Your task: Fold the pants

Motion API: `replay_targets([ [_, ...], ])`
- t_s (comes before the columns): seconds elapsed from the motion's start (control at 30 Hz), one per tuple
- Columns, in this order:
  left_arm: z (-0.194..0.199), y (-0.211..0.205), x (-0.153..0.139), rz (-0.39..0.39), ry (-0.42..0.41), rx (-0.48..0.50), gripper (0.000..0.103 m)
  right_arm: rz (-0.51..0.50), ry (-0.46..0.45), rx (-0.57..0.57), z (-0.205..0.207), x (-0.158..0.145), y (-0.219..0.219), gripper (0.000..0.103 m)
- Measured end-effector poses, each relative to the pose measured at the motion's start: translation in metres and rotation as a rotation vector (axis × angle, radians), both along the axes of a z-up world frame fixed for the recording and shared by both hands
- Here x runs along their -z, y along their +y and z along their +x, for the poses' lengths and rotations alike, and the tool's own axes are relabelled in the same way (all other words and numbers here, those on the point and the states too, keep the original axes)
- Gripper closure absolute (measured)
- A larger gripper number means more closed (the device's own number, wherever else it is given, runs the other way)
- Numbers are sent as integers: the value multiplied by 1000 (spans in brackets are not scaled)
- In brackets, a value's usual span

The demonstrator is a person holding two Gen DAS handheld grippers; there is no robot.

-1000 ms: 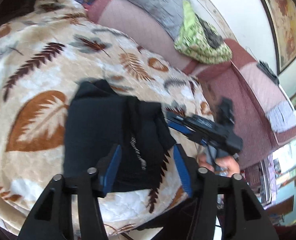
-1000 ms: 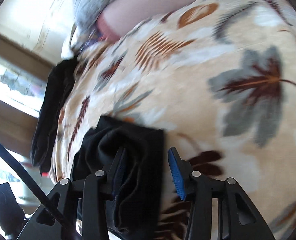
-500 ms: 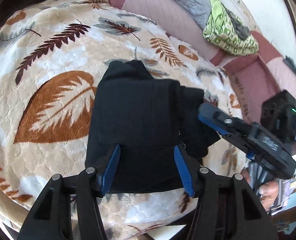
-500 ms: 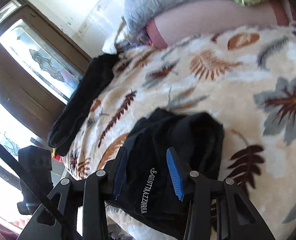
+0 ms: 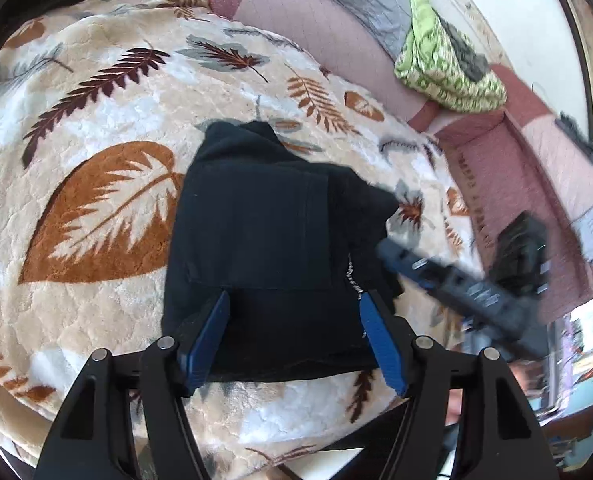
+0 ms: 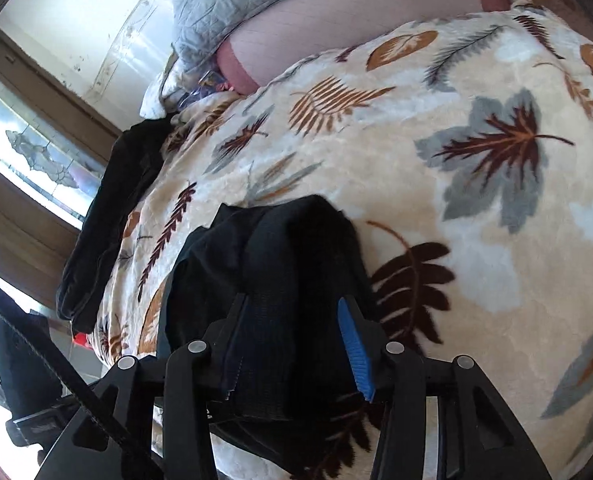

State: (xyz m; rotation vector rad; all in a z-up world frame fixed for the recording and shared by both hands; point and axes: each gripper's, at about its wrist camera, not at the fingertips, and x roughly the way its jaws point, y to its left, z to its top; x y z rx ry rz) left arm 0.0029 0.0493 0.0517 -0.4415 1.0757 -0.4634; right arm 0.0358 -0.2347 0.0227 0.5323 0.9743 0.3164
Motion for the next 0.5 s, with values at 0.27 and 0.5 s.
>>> replay_targets([
  [0.27,2,13,-6,-13,-2,-45,36,-24,7,-101,-8,-1,21,98],
  [0.5,5,-16,0,37,-18,48,36,-30,60,-46,-26,13,-5,99],
])
